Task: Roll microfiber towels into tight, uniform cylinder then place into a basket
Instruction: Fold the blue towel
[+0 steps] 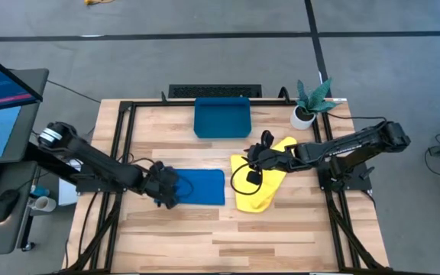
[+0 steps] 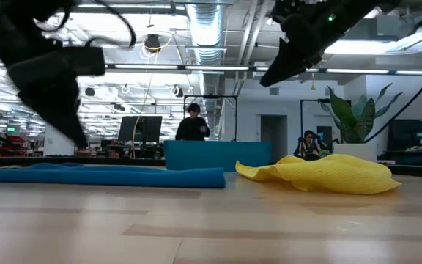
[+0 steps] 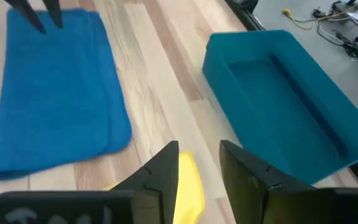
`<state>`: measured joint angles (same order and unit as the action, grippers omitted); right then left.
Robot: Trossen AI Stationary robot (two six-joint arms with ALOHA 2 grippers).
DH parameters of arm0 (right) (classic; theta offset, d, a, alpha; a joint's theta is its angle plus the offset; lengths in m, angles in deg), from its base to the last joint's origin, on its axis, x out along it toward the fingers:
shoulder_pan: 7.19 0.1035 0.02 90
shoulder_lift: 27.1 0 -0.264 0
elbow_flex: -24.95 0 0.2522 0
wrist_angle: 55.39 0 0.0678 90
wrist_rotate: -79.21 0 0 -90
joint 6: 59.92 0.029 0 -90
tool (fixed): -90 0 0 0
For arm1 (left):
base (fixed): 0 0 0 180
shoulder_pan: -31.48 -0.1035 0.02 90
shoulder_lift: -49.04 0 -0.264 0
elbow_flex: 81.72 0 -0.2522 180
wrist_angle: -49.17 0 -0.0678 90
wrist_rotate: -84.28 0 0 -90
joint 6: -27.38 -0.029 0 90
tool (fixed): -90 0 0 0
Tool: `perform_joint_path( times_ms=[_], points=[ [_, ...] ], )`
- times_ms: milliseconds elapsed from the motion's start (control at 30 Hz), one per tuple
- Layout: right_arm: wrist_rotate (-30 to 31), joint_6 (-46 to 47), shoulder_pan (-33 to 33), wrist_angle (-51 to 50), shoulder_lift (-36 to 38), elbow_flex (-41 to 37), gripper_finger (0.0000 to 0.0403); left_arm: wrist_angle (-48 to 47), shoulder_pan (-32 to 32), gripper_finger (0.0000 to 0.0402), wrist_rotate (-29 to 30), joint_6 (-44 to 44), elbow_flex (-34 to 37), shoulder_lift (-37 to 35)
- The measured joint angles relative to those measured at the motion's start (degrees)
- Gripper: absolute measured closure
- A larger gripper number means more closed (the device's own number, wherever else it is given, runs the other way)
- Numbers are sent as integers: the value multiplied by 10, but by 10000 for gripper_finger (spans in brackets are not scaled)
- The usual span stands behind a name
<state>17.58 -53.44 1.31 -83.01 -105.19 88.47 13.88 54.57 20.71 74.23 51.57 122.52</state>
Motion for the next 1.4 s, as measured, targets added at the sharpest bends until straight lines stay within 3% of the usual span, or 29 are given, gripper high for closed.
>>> perform_joint_path(
  times_ms=[167,433,600,867,1033,1167,1400],
  points=[
    [0,0,0,3,0,0,266,50,0,301,55,-5,-1,-17],
    [0,0,0,9,0,0,266,-11,-22,301,11,54,0,46],
    [0,0,0,11,0,0,265,-1,-47,301,-26,54,0,87],
    [0,0,0,23,1,0,266,22,-103,301,-4,-6,-2,120],
    [0,-2,0,25,1,0,266,19,-152,301,57,-134,0,117],
    [0,-3,0,25,1,0,268,20,-189,301,63,-203,-1,117],
    [0,-4,0,25,1,0,269,61,-169,301,56,-203,-40,117]
  ],
)
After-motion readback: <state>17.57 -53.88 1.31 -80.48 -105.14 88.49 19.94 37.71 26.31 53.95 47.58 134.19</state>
